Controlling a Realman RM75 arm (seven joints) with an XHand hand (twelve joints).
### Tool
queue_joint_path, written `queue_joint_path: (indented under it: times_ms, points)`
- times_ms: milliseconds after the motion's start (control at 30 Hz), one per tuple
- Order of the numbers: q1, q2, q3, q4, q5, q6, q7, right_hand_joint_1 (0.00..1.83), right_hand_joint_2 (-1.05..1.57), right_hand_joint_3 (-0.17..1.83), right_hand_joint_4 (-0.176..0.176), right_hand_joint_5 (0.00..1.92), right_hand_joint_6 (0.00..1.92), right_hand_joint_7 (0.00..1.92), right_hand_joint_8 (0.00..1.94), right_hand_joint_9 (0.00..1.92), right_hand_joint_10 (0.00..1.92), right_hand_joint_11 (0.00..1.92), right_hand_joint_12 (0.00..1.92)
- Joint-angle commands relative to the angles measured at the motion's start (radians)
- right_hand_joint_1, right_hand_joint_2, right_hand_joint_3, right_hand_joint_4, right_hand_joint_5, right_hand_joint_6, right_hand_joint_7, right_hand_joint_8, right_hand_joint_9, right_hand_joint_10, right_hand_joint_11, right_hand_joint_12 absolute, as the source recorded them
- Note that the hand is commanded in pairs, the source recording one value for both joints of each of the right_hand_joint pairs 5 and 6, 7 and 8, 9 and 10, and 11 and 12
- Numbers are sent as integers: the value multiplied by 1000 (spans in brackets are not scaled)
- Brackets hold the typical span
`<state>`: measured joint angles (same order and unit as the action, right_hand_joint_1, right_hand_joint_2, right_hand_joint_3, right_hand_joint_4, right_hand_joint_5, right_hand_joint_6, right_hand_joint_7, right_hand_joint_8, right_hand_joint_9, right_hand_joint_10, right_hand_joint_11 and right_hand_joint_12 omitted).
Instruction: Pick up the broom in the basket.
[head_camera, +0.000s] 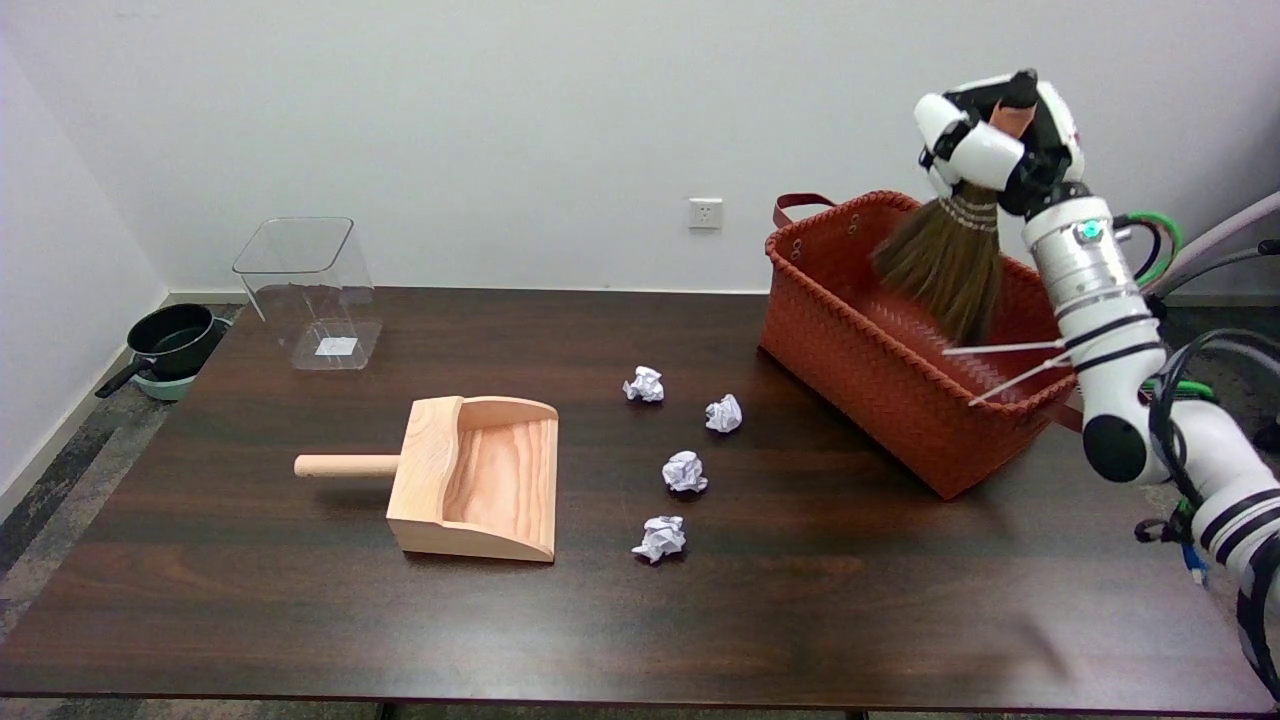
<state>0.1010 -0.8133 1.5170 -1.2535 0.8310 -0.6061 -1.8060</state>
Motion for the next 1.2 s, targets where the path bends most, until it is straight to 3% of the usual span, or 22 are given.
queue_joint_path:
  times_ms: [33,167,233,567,700,800,933,1000,1033,1200]
  points:
    - [7,2,293,-406,75,461,-269,975,1104,874,0,1920,1920,1920,1920,1920,1920,1705,1705]
    - [18,2,303,-488,95,560,-291,964,1147,877,0,1920,1920,1920,1920,1920,1920,1706,1706]
    - [16,-3,273,-521,184,576,-291,944,1209,888,0,1920,1920,1920,1920,1920,1920,1710,1710]
    - [-16,-26,86,-626,505,383,-302,869,1406,950,0,1920,1920,1920,1920,1920,1920,1722,1722]
    - [-7,-24,-113,-629,501,185,-302,861,1431,978,0,1920,1920,1920,1920,1920,1920,1726,1726]
    - [-31,-25,-185,-623,475,78,-298,865,1447,992,0,1920,1920,1920,1920,1920,1920,1720,1720]
    - [-70,-28,-203,-626,392,14,-304,868,1447,994,0,1920,1920,1920,1920,1920,1920,1715,1715]
    - [-96,-20,-118,-711,361,-58,-437,869,1447,994,0,1920,1920,1920,1920,1920,1920,1713,1713]
    - [-97,-33,-250,-627,338,-35,-308,870,1447,994,0,1920,1920,1920,1920,1920,1920,1712,1712]
    - [-88,-52,-396,-625,359,-151,-411,872,1455,1009,0,1920,1920,1920,1920,1920,1920,1712,1712]
